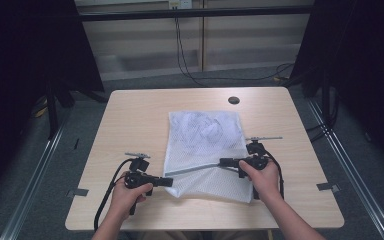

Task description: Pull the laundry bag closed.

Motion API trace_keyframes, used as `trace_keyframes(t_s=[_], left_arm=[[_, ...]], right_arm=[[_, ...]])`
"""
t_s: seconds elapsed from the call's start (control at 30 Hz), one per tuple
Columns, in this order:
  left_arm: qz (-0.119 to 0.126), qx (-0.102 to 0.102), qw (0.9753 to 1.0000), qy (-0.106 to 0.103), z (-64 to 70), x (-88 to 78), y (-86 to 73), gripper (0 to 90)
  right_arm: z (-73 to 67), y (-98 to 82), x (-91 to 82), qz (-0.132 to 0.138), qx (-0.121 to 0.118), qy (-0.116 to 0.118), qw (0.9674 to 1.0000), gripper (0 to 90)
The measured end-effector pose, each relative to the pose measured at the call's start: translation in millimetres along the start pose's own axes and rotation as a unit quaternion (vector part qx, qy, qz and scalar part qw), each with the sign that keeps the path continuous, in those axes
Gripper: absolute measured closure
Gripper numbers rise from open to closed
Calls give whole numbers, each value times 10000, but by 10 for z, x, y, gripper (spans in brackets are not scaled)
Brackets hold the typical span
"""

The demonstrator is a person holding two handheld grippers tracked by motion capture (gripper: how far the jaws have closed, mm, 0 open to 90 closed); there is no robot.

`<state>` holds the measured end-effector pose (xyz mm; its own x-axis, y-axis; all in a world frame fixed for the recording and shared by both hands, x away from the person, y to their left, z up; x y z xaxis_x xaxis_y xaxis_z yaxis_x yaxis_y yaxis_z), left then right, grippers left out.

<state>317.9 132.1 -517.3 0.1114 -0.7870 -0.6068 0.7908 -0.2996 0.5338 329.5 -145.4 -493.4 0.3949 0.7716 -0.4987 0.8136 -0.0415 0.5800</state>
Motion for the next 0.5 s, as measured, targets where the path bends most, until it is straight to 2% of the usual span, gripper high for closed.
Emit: trace_keyframes(t_s=[0.17,0.2,0.43,0.5], left_arm=[[39,-41,10000,10,-25,-35,-4,884],[67,-96,9999,-45,-29,-45,-7,884],[63,-60,10000,-17,-32,-52,-6,884],[65,-118,9999,-23,-23,-52,-8,884]], right_arm=[[11,2,-20,1,22,-7,10000,870],[22,6,-31,23,6,-2,10000,870],[24,-1,-52,5,-6,-11,10000,870],[25,-1,-51,4,-7,0,10000,870]])
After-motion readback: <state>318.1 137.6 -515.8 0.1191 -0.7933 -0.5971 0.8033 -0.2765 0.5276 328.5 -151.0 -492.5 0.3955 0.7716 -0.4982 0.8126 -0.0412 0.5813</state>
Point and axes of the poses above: each handheld gripper's, and its own axes: x roughly forward along the jaws, y roughly out of its top, z roughly to its right, the point moved 6 cm from there along x, roughly forward along the jaws, and after that the axes turned 2 degrees about y, right-handed, at the moved point
